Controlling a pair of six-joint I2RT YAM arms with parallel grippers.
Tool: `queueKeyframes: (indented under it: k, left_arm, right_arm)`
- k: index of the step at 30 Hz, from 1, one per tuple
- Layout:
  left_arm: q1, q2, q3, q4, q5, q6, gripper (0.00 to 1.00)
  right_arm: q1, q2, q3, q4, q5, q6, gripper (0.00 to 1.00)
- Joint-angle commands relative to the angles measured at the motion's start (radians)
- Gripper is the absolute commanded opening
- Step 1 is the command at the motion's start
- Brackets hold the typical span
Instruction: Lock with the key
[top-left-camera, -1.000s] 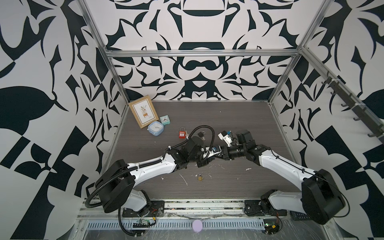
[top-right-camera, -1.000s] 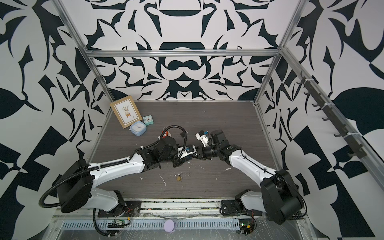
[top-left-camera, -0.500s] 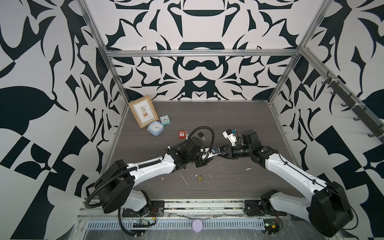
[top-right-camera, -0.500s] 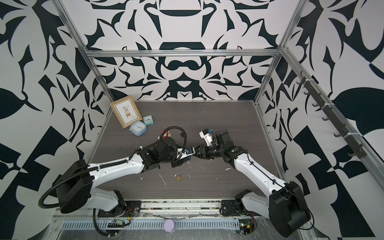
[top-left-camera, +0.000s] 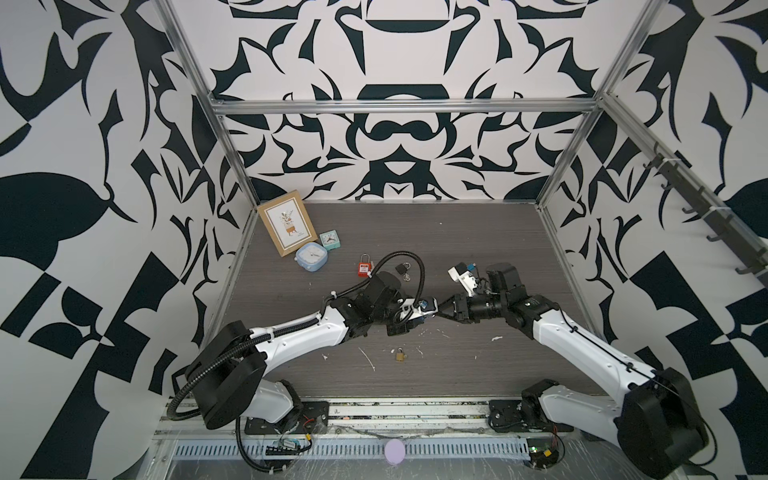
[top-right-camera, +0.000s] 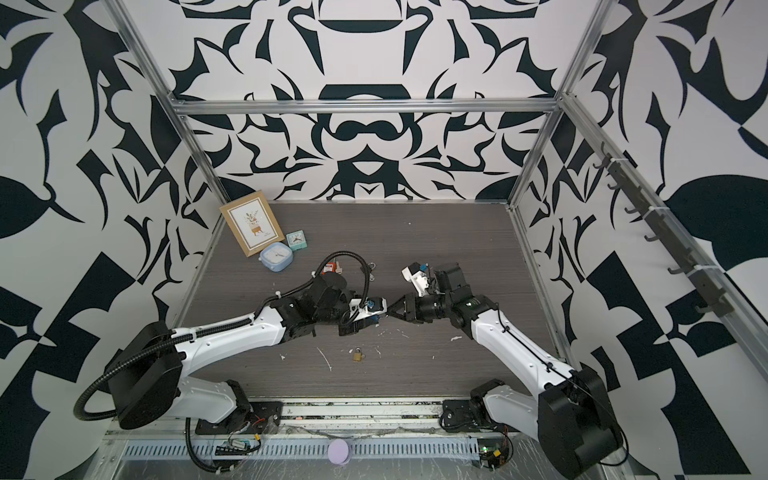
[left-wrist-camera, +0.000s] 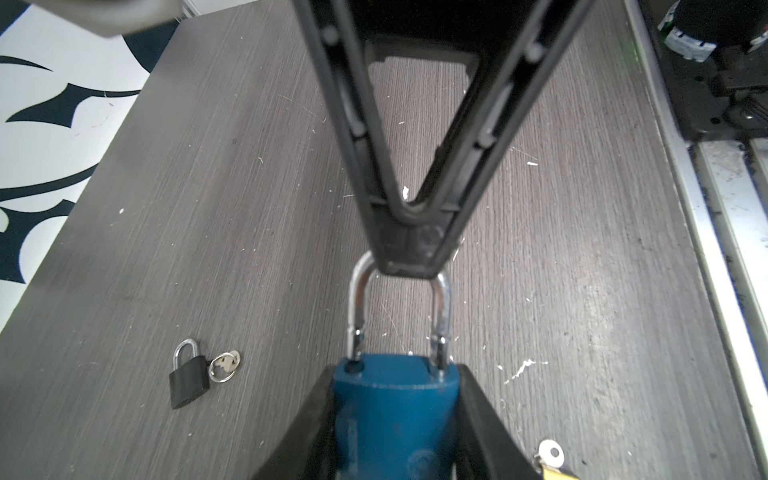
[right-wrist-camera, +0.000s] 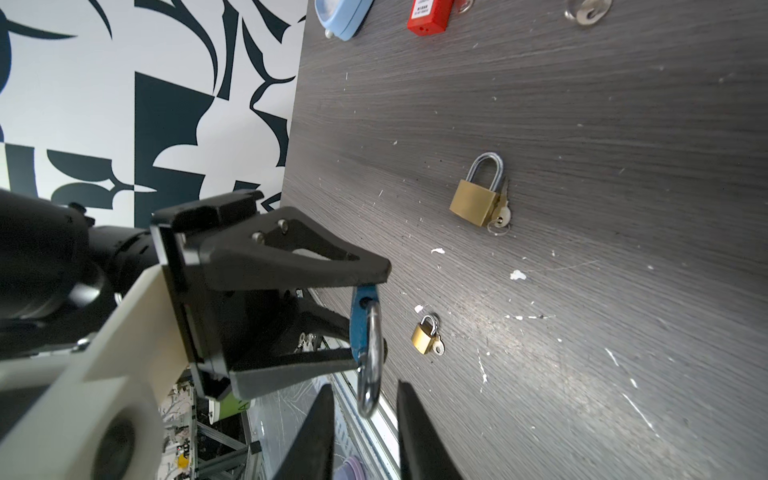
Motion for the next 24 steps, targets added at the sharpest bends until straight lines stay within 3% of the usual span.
queueKeyframes:
  k: [1,8,16,24]
  left_arm:
    - [0.012,-0.018,0.036,-0.014,0.057,0.021,0.00]
    - [0.012,-0.017,0.045,-0.023,0.062,0.041,0.00]
    - [0.012,-0.024,0.032,0.005,0.058,0.053,0.00]
    - [0.012,-0.023,0.029,0.079,0.028,0.036,0.00]
  right_arm:
    - [-0.001,-0.025,-0.009,0.033,-0.037,-0.007,0.23]
    - [0.001,0.015,-0.017,0.099,-0.042,0.031,0.19]
    - [0.001,0.036,-0.014,0.126,-0.048,0.047,0.00]
    - [0.004,0.052,-0.024,0.130,-0.045,0.058,0.00]
